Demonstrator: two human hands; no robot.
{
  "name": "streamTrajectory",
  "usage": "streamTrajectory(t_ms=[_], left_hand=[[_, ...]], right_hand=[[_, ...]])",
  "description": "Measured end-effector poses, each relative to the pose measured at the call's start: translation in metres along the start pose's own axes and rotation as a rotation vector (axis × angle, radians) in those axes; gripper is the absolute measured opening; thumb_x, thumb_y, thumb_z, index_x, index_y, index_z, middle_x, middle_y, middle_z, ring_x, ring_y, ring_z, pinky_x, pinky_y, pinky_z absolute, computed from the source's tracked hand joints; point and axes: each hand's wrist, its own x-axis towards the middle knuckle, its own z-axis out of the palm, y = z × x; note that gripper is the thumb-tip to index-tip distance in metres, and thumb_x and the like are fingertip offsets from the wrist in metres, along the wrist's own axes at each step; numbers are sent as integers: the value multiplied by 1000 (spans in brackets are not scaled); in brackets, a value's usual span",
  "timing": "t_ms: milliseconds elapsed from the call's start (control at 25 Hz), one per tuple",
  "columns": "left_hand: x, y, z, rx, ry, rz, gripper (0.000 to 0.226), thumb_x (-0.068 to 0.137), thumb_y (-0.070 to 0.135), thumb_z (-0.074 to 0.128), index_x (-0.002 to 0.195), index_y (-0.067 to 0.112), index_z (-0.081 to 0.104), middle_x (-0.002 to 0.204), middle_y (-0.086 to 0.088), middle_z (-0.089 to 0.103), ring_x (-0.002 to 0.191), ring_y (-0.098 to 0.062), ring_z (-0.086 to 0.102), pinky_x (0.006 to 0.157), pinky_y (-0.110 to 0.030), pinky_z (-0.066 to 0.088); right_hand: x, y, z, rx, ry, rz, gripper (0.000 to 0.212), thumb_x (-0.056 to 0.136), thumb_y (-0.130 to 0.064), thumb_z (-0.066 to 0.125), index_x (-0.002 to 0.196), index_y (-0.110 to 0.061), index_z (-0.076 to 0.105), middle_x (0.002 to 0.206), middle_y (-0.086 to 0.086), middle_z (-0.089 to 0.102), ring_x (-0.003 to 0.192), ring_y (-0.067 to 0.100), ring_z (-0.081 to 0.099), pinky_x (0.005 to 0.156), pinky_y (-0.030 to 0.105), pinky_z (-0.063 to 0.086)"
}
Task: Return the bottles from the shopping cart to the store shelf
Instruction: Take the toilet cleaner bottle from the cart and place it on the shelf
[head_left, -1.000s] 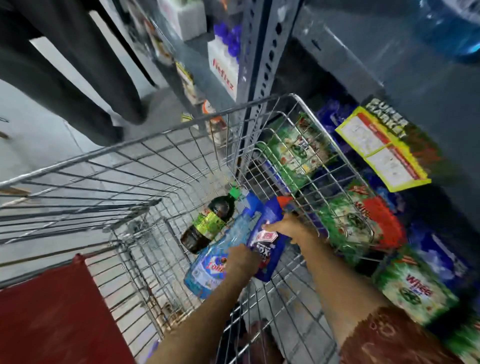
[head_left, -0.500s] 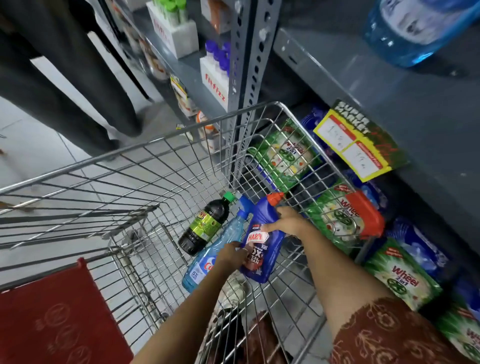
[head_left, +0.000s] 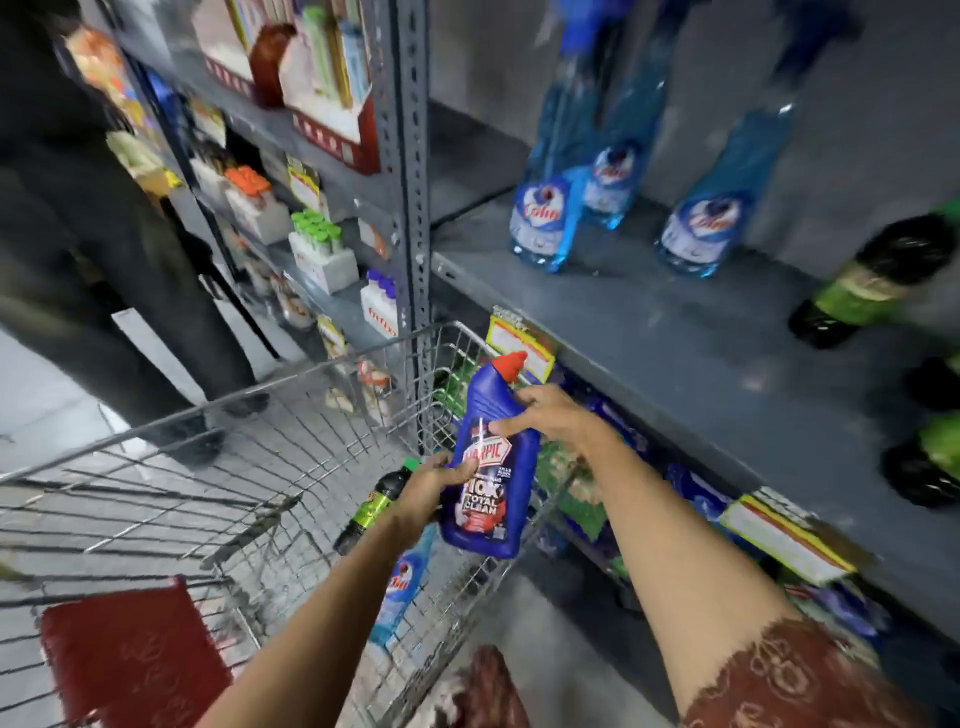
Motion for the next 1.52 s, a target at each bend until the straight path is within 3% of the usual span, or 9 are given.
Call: streamTrajectory(t_ms=[160, 320, 560, 640, 760, 920, 1120, 1360, 1520], left_hand=[[-40, 43, 46, -80, -159, 171, 8, 89, 3, 49, 89, 5, 56, 57, -1, 74, 49, -12, 67, 47, -22, 56], [-84, 62, 109, 12, -277, 292, 5, 83, 10, 58, 85, 14, 60, 61, 3, 74, 52, -9, 68, 49, -21, 57], [-133, 56, 228, 111, -373, 392, 18, 87, 4, 56, 77, 19, 58, 64, 6, 72, 50, -2, 65, 48, -18, 54], [-142, 44, 270, 187, -449, 410, 13, 88, 5, 57, 82, 16, 59, 74, 3, 70, 54, -1, 65, 48, -16, 54], [-149, 31, 330, 279, -576, 426, 19, 88, 11, 58, 106, 7, 57, 98, -10, 63, 81, -18, 63, 65, -25, 57], [-147, 15, 401, 372, -635, 447, 31, 89, 12, 57, 116, -2, 51, 104, -13, 60, 94, -24, 58, 84, -40, 53], [-123, -3, 469, 456, -627, 531, 29, 85, 8, 62, 110, -4, 51, 96, -11, 59, 70, -6, 56, 53, -6, 50], [-102, -15, 519, 410, -612, 544, 23, 85, 9, 62, 105, 4, 52, 104, -15, 65, 82, -16, 59, 68, -25, 53], [-96, -17, 534, 381, -642, 554, 30, 85, 10, 63, 111, 4, 51, 98, -6, 62, 84, -17, 61, 60, -15, 52]], right_hand=[[-80, -30, -40, 24, 135, -108, 16, 71, 0, 73, 74, -10, 62, 42, -13, 64, 39, -5, 56, 41, 9, 44], [-173, -40, -82, 12, 282, -164, 16, 72, -9, 75, 78, -11, 60, 72, 4, 61, 61, 14, 57, 60, 26, 44], [-301, -3, -142, 45, 519, -242, 33, 72, 5, 70, 104, 8, 61, 100, 17, 65, 70, 16, 62, 79, 30, 54], [-339, 21, -164, 24, 591, -230, 40, 71, 7, 71, 109, 4, 61, 102, 12, 64, 74, 13, 61, 70, 18, 54], [-380, 58, -196, 15, 690, -161, 38, 69, 3, 73, 104, -9, 63, 101, 11, 66, 81, 15, 63, 70, 22, 54], [-412, 102, -230, -23, 845, -56, 48, 69, -4, 76, 113, -8, 60, 105, 7, 66, 90, 18, 63, 75, 26, 54], [-429, 143, -264, -12, 943, 6, 56, 69, 1, 74, 121, -6, 55, 121, 14, 63, 98, 19, 60, 84, 31, 48], [-433, 169, -298, -17, 1019, 72, 72, 70, -3, 76, 134, -11, 44, 135, 10, 54, 121, 26, 52, 104, 42, 43], [-433, 178, -307, -24, 1064, 78, 72, 71, -5, 75, 135, -12, 44, 135, 11, 54, 120, 26, 54, 103, 44, 45]])
